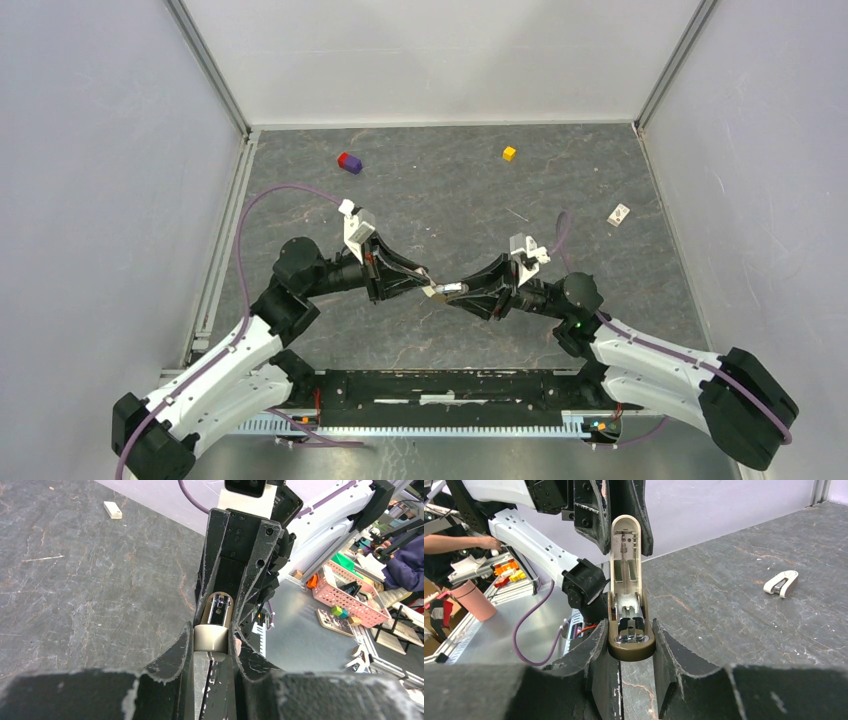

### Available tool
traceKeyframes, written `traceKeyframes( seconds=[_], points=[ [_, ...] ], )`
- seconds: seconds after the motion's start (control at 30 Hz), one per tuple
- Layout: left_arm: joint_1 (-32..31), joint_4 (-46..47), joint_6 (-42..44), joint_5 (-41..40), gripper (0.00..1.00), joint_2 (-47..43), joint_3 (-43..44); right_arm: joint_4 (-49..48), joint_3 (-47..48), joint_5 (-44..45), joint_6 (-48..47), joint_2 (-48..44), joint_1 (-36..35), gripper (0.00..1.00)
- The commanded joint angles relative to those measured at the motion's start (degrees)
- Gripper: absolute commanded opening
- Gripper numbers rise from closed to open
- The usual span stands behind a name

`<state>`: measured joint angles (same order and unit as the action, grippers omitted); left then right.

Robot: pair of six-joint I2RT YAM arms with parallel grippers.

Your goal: Load the staples into the stapler

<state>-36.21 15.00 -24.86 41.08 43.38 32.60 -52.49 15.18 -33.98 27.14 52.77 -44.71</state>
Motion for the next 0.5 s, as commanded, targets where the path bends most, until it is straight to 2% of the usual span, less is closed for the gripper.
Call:
traceKeyframes(
  seconds=[0.0, 0.1, 0.17, 0.3, 0.37, 0.47],
  points=[
    [1.2, 5.3, -3.3, -6.5, 0.02, 0.6, -0.1, -9.8, -3.6, 3.5, 3.3, 1.7, 1.3, 0.07],
    [1.2, 4.9, -2.0, -6.1, 0.02, 1.2, -0.1, -11.9, -4.5, 4.1, 5.1, 2.1, 1.3, 0.13],
    [1.2, 1.5, 1.0, -5.1, 0.02, 1.1, 1.0, -9.2, -4.3, 5.7, 5.0, 1.4, 1.3, 0.23],
    [1.2, -7.5, 8.7, -5.5, 0.02, 0.1, 3.7, 2.9, -2.1, 11.2, 3.4, -2.4, 1.3, 0.53],
    [1.2, -10.7, 12.6, -5.7, 0.02, -0.5, 4.7, 6.9, -1.9, 14.4, 3.6, -5.0, 1.3, 0.65],
    [1.2, -15.5, 19.1, -5.2, 0.02, -0.7, 6.7, 11.3, -1.9, 19.6, 5.3, -9.2, 1.3, 0.76]
  ],
)
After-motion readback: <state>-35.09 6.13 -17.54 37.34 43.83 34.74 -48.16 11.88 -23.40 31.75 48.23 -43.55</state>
